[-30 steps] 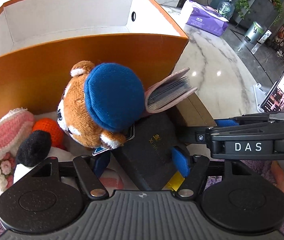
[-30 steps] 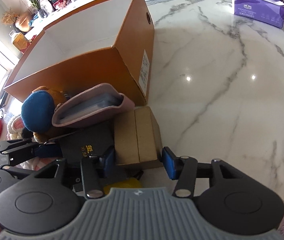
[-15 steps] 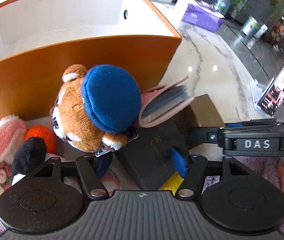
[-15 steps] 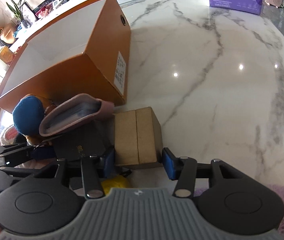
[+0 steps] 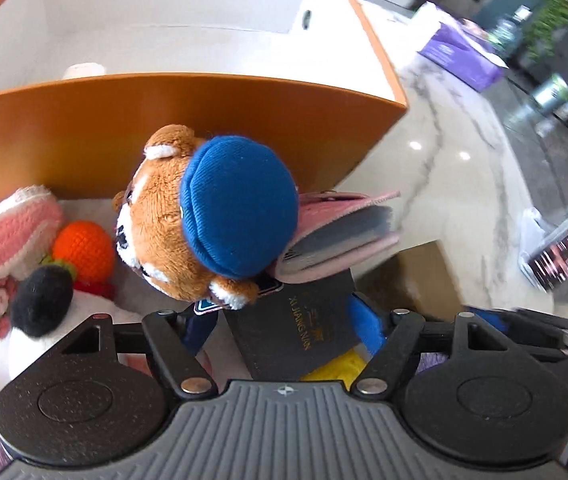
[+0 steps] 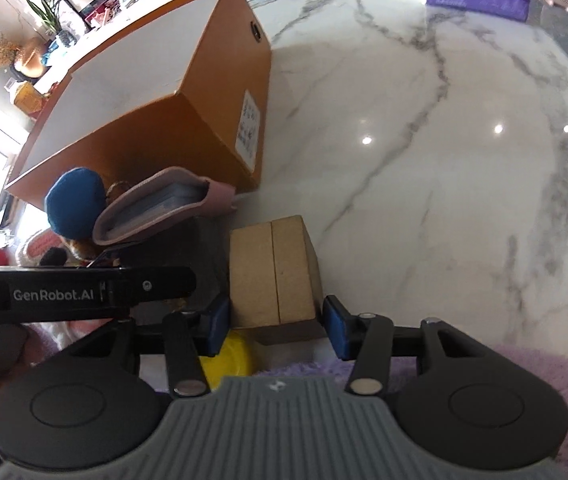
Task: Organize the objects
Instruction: 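Grasp the grey XI JIANG NAN box with the left tool while the right tool grasps the kraft box, then lift both boxes and carry them over the orange box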
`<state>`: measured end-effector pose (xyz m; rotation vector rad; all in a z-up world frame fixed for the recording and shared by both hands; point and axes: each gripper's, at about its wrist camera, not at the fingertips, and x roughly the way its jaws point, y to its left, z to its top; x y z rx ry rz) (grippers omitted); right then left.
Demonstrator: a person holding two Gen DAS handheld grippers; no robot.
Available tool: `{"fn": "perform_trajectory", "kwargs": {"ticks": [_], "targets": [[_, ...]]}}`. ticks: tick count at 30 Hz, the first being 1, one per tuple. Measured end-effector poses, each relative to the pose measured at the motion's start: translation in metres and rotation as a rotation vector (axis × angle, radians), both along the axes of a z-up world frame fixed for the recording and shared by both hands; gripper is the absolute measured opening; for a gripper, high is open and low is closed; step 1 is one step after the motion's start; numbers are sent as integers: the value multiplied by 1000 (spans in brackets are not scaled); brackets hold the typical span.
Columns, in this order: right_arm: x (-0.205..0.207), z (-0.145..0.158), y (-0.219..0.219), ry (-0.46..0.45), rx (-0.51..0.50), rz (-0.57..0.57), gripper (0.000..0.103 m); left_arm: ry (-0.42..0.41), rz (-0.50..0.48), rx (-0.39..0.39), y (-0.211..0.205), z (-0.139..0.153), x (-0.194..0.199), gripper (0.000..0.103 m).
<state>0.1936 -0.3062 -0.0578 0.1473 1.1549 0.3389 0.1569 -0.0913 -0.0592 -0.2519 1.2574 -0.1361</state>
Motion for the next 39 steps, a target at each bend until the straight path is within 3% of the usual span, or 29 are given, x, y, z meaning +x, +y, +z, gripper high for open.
{"fn": "perform_trajectory", "kwargs": {"ticks": [2, 7, 14, 20, 28, 39], "targets": [[0, 4, 0, -41, -65, -20, 51, 10, 53, 8, -4, -1, 2, 86], [4, -4, 1, -8, -4, 28, 51, 8, 215, 27, -8, -2, -1, 87], [5, -8, -2, -1, 35, 39, 51, -26, 315, 100, -27, -2, -3, 91], [3, -9, -3, -6, 43, 44, 52, -19, 320, 141, -35, -15, 0, 92], [5, -11, -4, -4, 53, 44, 53, -25, 277, 127, -26, -15, -7, 89], [-2, -7, 2, -46, 5, 65, 51, -72, 189, 34, -1, 14, -32, 89]]}}
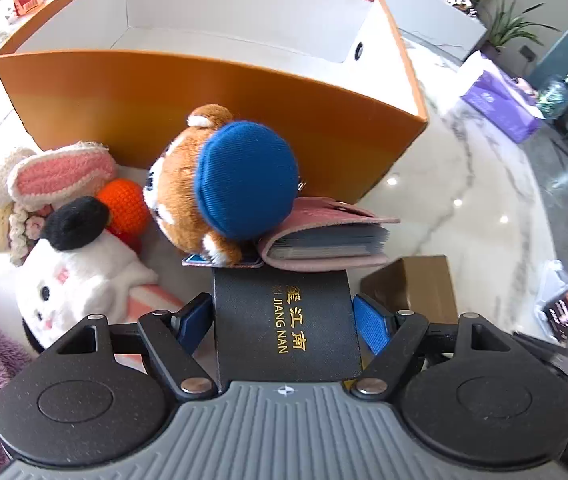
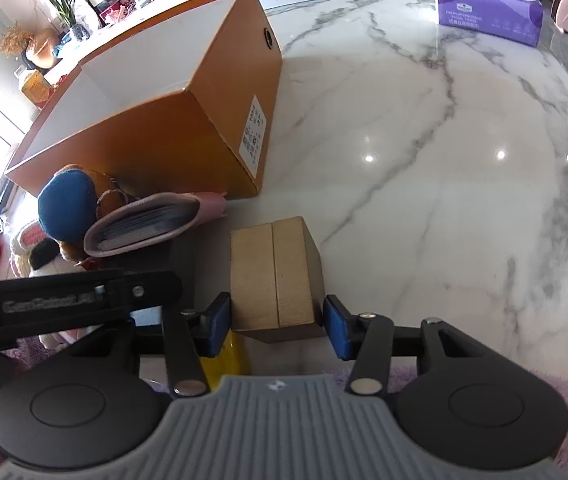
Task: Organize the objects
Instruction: 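Lift both boxes and carry them over the orange box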
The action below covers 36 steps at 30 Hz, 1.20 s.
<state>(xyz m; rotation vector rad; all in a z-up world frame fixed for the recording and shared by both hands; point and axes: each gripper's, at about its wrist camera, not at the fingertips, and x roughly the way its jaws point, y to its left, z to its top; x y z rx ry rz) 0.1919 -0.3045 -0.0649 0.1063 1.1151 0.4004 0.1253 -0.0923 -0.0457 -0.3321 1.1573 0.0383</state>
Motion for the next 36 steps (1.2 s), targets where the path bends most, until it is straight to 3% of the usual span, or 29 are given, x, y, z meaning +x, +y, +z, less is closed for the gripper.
{"fn": "perform_trajectory", "kwargs": {"ticks": [12, 21, 29, 36], "targets": [[-13, 26, 4, -46, -30, -22, 49, -63, -180, -44, 19, 35, -37, 88], [-34, 80, 28, -149, -25, 36, 49, -155, -221, -76, 49, 73, -53, 89], [-20, 129, 68, -239, 4, 130, 49, -247, -208, -41, 101, 119, -27, 89], [22, 143, 109, -264, 57, 117, 49, -277, -217, 59, 123, 132, 25, 89]]}}
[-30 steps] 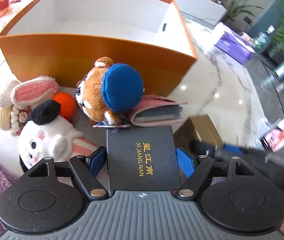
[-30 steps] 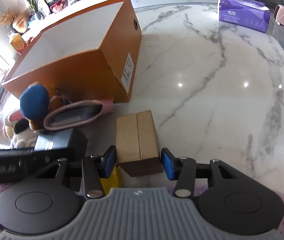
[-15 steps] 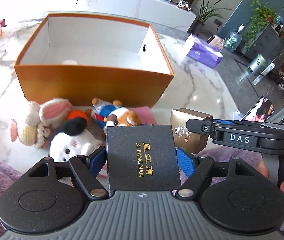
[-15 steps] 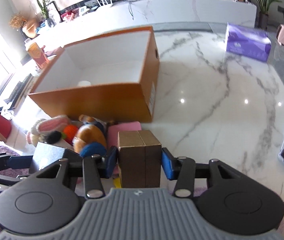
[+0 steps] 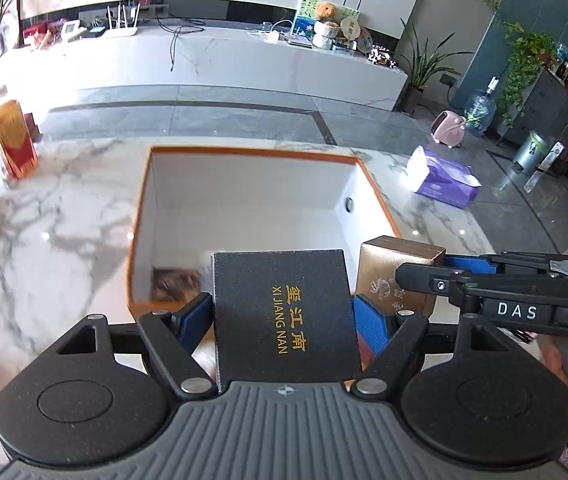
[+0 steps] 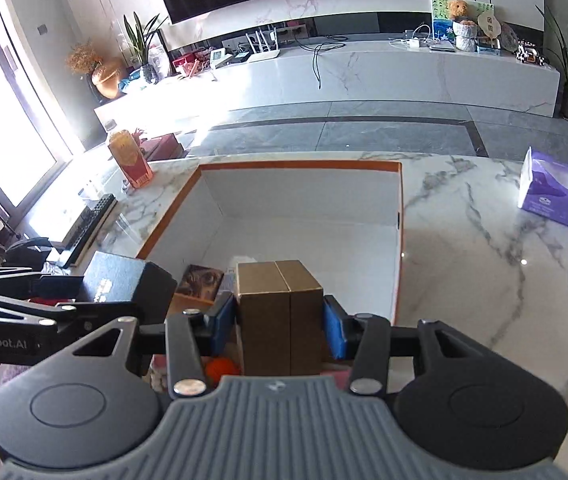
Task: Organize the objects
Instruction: 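Lift both boxes and carry them over the orange box, then lower the grey box and kraft box into the orange box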
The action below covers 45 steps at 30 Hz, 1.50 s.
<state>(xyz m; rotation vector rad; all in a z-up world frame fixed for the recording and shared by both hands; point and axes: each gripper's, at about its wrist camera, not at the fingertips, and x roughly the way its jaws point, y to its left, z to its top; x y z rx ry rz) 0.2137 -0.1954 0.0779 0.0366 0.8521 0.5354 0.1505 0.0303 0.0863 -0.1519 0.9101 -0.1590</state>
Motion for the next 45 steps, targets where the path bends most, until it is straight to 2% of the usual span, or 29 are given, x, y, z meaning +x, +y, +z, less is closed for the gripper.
{"fn": "perform_trajectory", "kwargs": {"ticks": [4, 11, 15, 18, 24, 29, 40, 45], "targets": [[30, -10, 26, 19, -10, -9, 49, 3, 9, 59, 8, -9, 36, 89], [76, -39, 62, 54, -72, -16, 49, 46, 0, 199, 13, -44, 96, 89], [94, -55, 74, 71, -95, -17, 49, 83, -12, 242, 14, -66, 123, 89], [108, -65, 80, 81, -114, -19, 49, 101, -14, 289, 12, -79, 135, 89], [128, -80, 85, 98, -132, -22, 49, 106, -36, 458, 0, -97, 141, 89], [134, -89, 88, 109, -131, -18, 49, 88, -69, 545, -15, -106, 142, 89], [137, -94, 85, 121, -127, -20, 49, 133, -30, 506, -15, -122, 156, 90], [140, -98, 85, 130, -131, -27, 49, 132, -46, 498, -15, -122, 158, 91]]}}
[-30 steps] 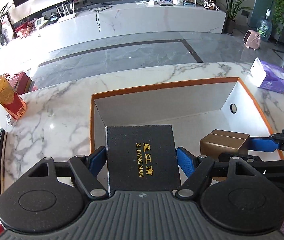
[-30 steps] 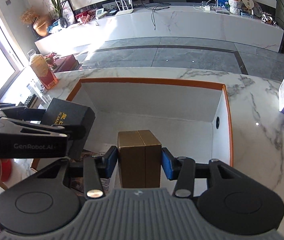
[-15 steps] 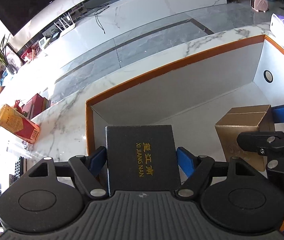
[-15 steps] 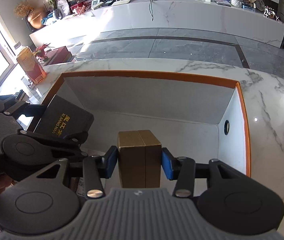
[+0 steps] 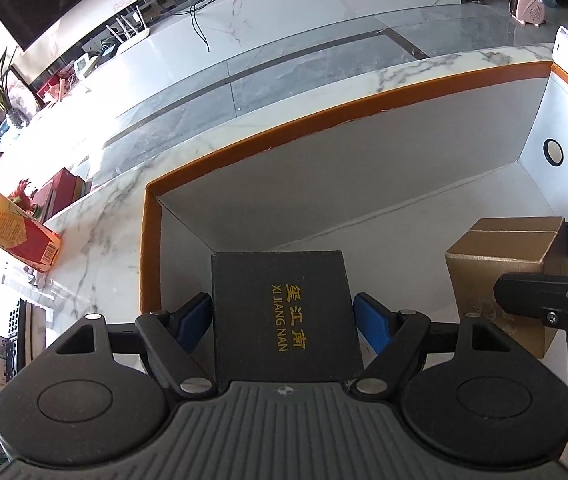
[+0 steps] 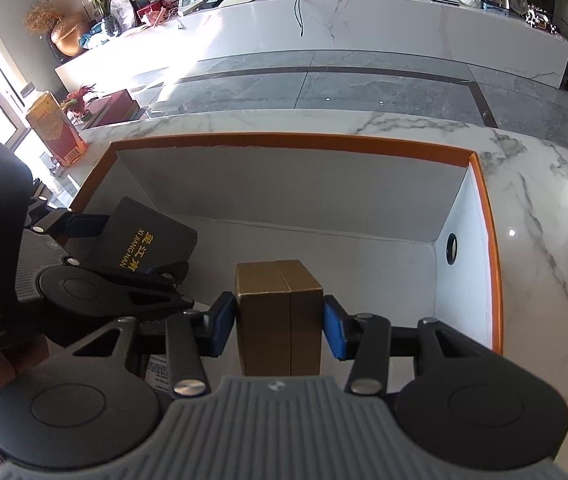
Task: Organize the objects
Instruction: 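Lower the grey box and kraft box into the orange box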
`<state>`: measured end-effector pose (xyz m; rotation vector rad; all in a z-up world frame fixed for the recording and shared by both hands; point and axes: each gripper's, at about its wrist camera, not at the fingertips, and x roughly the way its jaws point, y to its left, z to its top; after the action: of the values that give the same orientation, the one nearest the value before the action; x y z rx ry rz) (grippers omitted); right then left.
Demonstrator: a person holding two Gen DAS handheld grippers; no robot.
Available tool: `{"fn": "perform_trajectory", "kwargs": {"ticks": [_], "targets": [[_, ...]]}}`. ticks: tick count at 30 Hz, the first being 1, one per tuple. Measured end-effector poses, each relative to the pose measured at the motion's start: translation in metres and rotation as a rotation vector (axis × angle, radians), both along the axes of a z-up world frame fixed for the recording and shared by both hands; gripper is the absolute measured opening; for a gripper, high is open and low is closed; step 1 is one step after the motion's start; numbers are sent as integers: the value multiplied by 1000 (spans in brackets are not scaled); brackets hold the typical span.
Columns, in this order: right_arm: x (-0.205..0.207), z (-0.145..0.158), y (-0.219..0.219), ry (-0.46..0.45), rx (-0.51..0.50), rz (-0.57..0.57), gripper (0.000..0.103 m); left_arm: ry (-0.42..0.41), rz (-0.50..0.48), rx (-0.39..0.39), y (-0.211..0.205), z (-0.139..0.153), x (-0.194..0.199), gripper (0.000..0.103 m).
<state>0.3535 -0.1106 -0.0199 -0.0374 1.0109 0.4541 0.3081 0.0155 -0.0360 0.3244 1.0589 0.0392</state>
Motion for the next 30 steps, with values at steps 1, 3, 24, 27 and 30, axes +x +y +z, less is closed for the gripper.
{"fn": "perform_trajectory", "kwargs": {"ticks": [1, 3, 24, 27, 30], "targets": [[0, -1, 0, 2, -1, -1, 49, 2, 0, -9, 1, 0, 0, 91], [-1, -1, 1, 5, -1, 0, 49, 6, 1, -31, 4, 2, 0, 91], [2, 1, 14, 1, -20, 26, 49, 45, -20, -24, 11, 15, 5, 91], [3, -1, 12, 4, -32, 16, 49, 50, -32, 37, 2, 11, 5, 91], [3, -4, 10, 10, -35, 12, 49, 58, -43, 23, 4, 9, 5, 92]]}}
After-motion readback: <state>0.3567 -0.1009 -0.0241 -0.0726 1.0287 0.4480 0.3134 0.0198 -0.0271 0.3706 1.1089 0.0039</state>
